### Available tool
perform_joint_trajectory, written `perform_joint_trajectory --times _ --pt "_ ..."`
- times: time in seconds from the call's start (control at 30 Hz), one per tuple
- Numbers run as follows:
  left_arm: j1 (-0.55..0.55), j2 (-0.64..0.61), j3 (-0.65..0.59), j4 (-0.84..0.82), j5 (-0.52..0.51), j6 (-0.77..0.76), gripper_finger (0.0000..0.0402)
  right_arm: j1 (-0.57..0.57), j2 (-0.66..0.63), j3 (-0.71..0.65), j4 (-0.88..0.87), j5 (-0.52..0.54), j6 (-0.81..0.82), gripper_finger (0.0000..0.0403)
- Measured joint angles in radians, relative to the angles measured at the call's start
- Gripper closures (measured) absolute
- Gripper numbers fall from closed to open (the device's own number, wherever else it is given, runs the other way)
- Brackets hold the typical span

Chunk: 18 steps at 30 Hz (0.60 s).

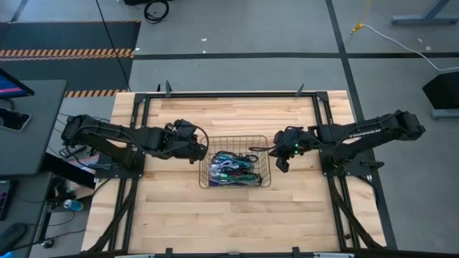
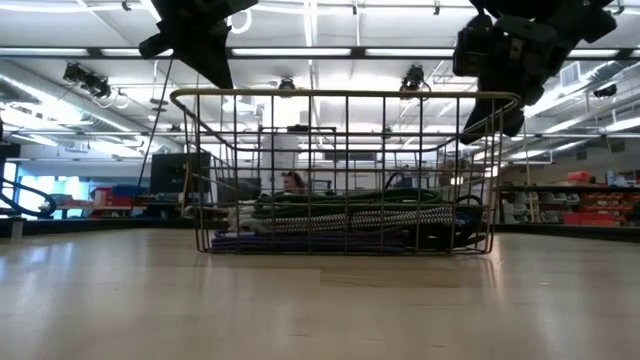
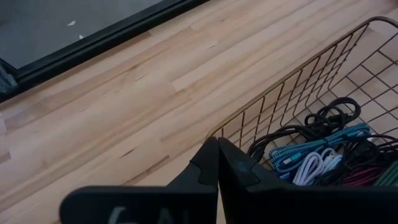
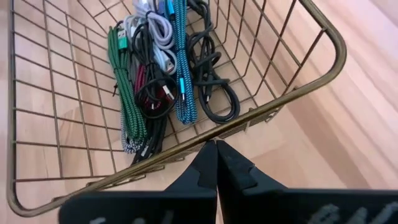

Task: Pick and place USB-C Cables
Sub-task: Adjust the wire basket

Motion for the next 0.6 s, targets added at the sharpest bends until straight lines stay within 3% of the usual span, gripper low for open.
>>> perform_joint_trajectory --times 0.6 --pt "0.0 0.0 0.0 0.0 0.0 0.0 0.0399 -0.001 0.0 0.0 0.025 -0.015 0.003 0.0403"
